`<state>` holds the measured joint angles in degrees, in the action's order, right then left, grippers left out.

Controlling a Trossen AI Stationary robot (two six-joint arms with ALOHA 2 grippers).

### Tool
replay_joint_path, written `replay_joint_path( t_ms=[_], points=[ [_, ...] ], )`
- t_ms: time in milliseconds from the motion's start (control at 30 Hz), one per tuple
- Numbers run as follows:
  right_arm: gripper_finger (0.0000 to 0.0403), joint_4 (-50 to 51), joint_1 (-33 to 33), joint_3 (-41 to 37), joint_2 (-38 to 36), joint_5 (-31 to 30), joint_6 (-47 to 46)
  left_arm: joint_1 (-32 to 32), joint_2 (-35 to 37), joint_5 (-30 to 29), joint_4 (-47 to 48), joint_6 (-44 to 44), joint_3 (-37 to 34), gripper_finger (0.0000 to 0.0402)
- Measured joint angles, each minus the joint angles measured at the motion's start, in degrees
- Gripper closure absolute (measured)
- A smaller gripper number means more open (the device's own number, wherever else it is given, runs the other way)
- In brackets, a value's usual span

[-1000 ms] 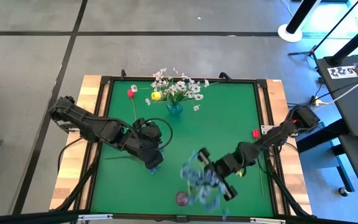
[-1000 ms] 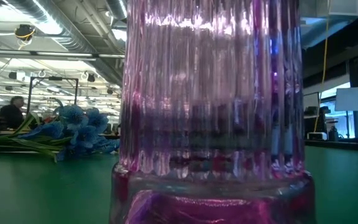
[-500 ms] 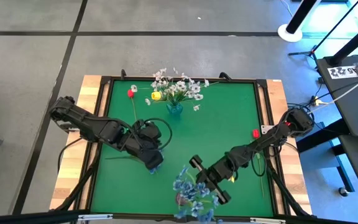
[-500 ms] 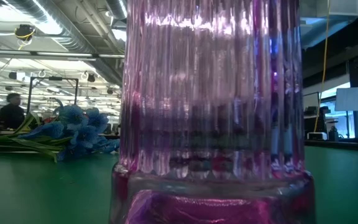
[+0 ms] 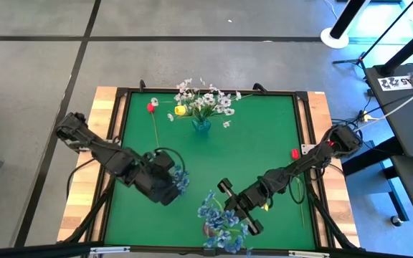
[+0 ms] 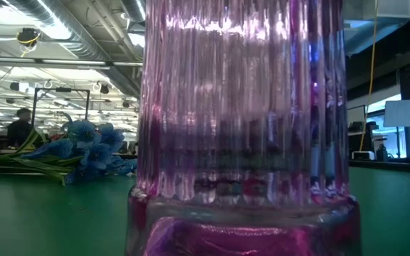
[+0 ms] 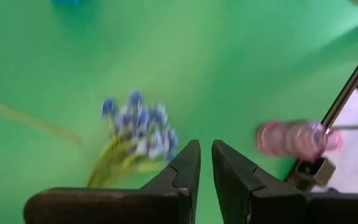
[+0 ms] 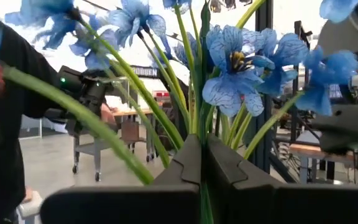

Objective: Sort flowers into vase by color
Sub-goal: Put the right blue flowers into the violet vase

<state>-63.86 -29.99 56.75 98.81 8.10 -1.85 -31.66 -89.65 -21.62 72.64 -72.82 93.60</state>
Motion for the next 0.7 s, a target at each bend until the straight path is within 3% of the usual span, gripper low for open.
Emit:
replay_joint_path(
  t_ms=[433,700],
  points=[
    [0.0398,-5.4,-2.8,0.8,4.2,-6.0,1.2,-9.8,0.0,3.5,3.4,-18.7,-7.3,0.0244],
    [0.0398,-0.1,-3.5,6.4,4.7,-4.9,2.0,-11.6,0.0,5.1,2.4,-21.6,-11.7,0.0228]
  ],
)
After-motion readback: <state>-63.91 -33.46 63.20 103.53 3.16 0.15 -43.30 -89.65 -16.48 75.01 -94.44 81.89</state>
